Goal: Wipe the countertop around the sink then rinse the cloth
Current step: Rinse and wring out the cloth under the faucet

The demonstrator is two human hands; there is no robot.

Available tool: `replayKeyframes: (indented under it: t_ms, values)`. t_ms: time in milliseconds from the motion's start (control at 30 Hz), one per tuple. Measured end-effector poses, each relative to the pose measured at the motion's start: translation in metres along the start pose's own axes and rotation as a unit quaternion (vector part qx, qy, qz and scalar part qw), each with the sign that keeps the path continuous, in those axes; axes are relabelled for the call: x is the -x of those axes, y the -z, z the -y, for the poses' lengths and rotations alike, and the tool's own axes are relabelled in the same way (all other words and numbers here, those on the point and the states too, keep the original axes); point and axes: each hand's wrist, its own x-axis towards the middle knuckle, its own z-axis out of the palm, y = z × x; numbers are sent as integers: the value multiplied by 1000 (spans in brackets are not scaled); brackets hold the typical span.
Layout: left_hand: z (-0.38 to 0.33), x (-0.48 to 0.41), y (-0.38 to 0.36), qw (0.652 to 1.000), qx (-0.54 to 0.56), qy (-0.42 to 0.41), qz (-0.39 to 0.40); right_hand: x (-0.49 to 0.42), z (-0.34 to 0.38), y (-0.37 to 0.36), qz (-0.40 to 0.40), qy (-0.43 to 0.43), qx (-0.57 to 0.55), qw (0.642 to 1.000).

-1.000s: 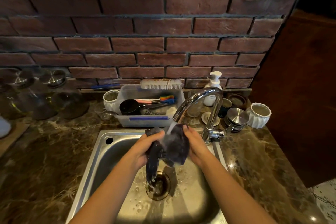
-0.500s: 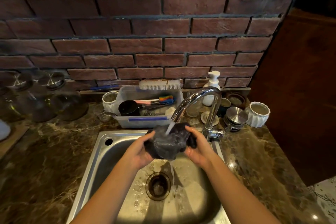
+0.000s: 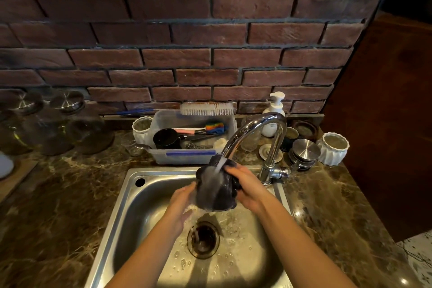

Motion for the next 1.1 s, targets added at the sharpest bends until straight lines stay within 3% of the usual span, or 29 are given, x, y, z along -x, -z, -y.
replayKeyframes:
  t_ms: [100, 167, 233, 367, 500, 667, 833, 1000, 1100]
  values:
    - [-9, -5, 7, 991, -27, -46, 124, 6, 15, -2, 68, -19, 92, 993]
    - [-16, -7, 7, 980, 38, -32, 195, 5, 21, -2, 99, -16, 145, 984]
    - [-22, -4, 4, 968, 106, -5, 227, 3, 22, -5, 67, 10, 200, 977]
    - [-24, 7, -1, 984, 63, -39, 165, -4, 16, 2, -57, 111, 221, 967]
    - [-28, 14, 0, 983, 24, -96, 157, -5, 4, 12, -86, 153, 207, 963]
    - [-41, 20, 2, 972, -29, -146, 180, -11, -10, 14, -59, 120, 36, 990]
    - [-50, 20, 5, 938, -220, -242, 116, -4, -11, 18, -43, 126, 35, 990]
    - [-51, 21, 5, 915, -259, -295, 90, -4, -13, 26, -37, 85, 73, 993]
    - [-56, 27, 1, 897, -289, -325, 84, -9, -20, 32, -23, 32, 17, 999]
